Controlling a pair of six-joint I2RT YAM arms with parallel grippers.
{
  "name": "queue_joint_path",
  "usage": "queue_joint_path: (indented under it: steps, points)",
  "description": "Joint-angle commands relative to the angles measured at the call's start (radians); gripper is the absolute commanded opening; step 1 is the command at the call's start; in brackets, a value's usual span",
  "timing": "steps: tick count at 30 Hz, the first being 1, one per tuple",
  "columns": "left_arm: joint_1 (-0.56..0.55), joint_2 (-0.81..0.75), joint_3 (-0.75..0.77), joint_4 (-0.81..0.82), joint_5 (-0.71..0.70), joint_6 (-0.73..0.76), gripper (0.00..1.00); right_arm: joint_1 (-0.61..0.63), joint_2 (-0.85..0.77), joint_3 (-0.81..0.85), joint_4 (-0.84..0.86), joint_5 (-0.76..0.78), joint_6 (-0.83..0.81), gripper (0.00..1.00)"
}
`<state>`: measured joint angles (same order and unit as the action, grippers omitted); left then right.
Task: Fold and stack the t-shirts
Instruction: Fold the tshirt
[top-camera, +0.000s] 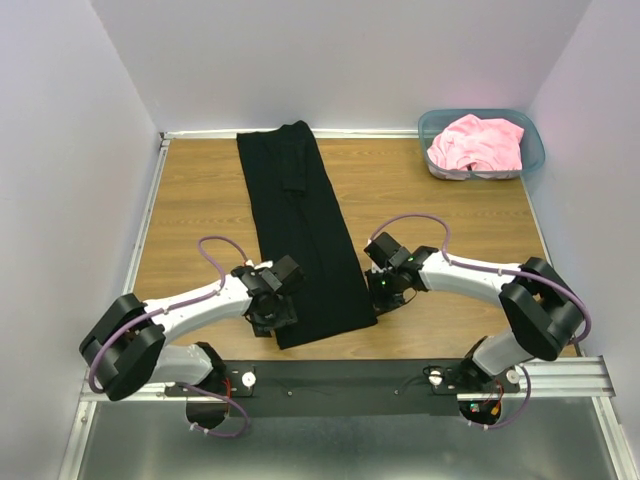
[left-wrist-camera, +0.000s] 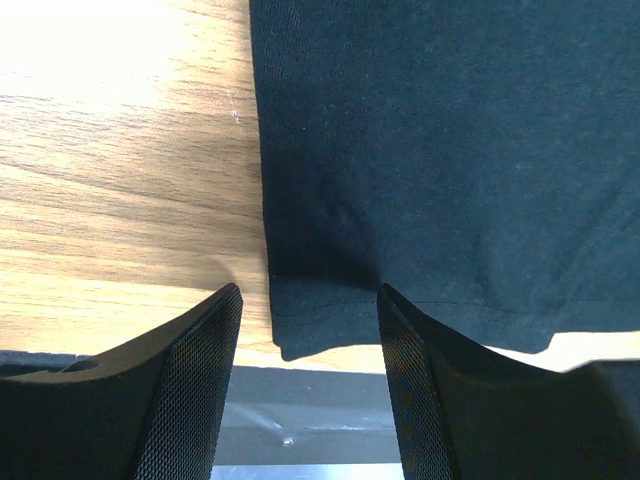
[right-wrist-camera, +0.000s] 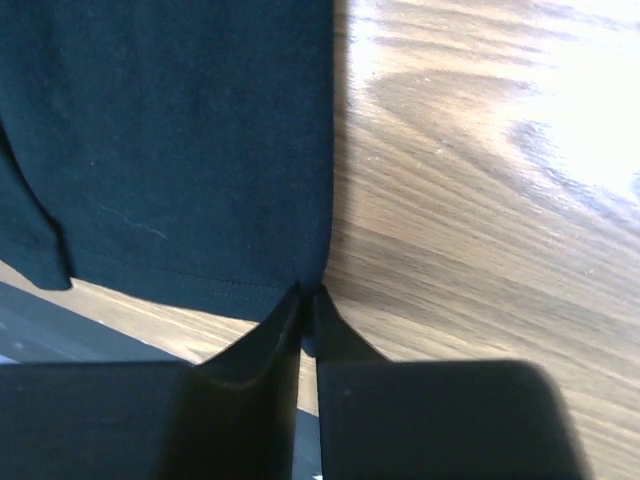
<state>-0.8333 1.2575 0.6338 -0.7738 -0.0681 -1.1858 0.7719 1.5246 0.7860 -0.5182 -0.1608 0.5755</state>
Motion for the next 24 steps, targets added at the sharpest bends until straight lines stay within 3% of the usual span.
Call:
queue_joint_path:
  steps: [1, 8, 18, 24]
  points:
    - [-0.003, 0.02, 0.021, -0.004, 0.02, 0.002, 0.64, -0.003, 0.011, -0.03, 0.006, -0.003, -0.002, 0.08]
    - [-0.024, 0.037, 0.021, -0.004, 0.054, -0.014, 0.59, -0.017, -0.006, -0.028, -0.002, 0.041, 0.001, 0.01]
    - [-0.043, 0.022, 0.024, -0.064, 0.019, -0.075, 0.5, -0.046, -0.012, -0.016, -0.002, 0.032, -0.028, 0.01]
    - [-0.058, 0.054, 0.001, -0.004, 0.054, -0.081, 0.49, -0.046, -0.015, -0.025, 0.0, 0.023, -0.031, 0.01]
